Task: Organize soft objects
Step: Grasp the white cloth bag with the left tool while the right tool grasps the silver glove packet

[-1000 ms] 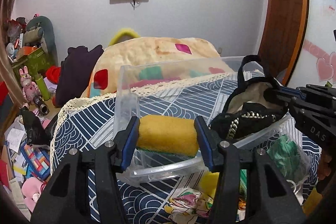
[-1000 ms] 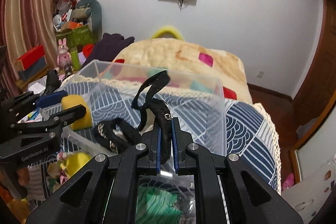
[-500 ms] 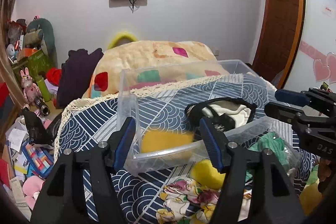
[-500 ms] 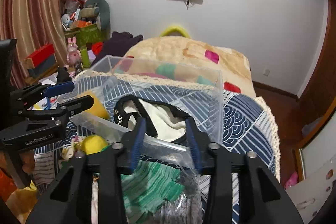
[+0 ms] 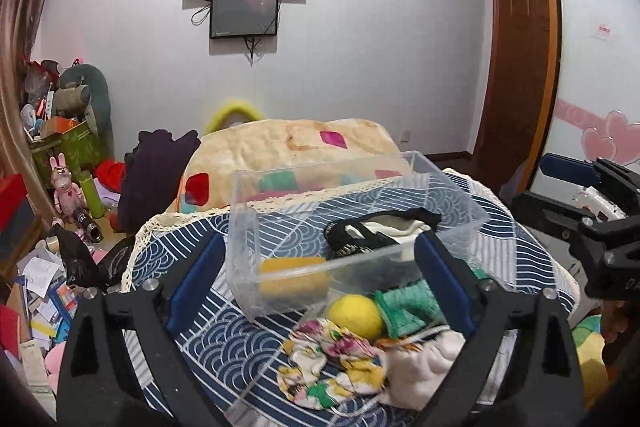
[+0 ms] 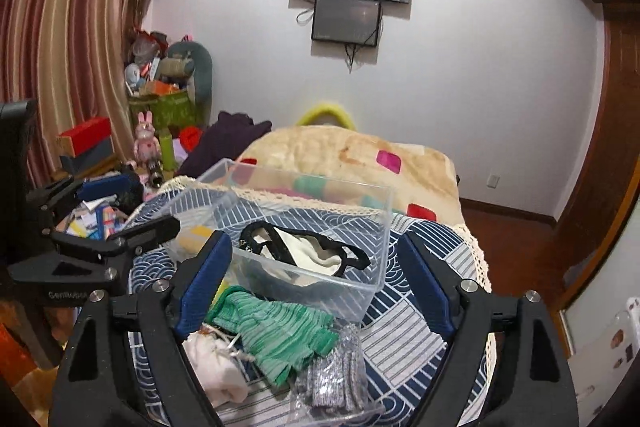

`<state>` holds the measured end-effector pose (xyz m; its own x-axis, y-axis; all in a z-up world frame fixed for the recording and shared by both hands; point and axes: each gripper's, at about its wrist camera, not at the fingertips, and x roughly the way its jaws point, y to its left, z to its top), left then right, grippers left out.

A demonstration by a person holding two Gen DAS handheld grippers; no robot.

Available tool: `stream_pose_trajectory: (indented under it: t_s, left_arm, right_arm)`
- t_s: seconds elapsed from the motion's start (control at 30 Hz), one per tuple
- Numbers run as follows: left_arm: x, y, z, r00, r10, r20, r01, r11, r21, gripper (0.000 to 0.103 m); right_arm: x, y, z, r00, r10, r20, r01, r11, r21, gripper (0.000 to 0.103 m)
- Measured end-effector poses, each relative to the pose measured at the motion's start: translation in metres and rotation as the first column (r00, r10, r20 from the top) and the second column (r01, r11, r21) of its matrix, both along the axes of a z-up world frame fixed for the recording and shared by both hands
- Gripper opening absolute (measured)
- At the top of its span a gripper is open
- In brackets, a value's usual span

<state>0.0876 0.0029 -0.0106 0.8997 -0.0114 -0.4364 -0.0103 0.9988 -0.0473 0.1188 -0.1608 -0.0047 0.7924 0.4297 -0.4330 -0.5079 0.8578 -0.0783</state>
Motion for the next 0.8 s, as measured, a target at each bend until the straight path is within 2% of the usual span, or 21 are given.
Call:
stream_pose_trajectory:
  t_s: [0.17,0.3,0.6,0.7,0.8]
  left_arm:
    - [-0.017,-0.011,-0.011,0.999,-0.035,-0.016,0.034,0.999,-0.013,0.1]
    - [-0.02,-0.02,-0.028,0.994,-0.088,-0.064,0.086,0.996,-0.038,0.1]
    - [-0.03,-0.047,-0.06,0.985,-0.135,-0.106,0.126,0.988,-0.09,0.099]
    - [-0.034,-0.058,-0.065,0.982,-0.155,-0.105,0.146,0.986,-0.084,0.095]
    - [-0.032,-0.068,-0.071,0.972,-0.197,-0.131,0.189,0.979,-0.072,0.084]
  right_arm:
    - [-0.008,-0.013,-0.008,1.0,-0.03,-0.008,0.03,0.999,0.031,0.083]
    - [-0.011,-0.018,-0.021,0.998,-0.05,-0.036,0.051,0.998,0.021,0.083]
    - [-0.014,-0.035,-0.065,0.985,-0.083,-0.151,0.084,0.996,-0.001,0.081]
    - [-0.012,-0.04,-0.079,0.977,-0.081,-0.199,0.082,0.997,-0.003,0.074]
    - [-0.009,-0.04,-0.089,0.968,-0.071,-0.24,0.073,0.997,-0.002,0.067]
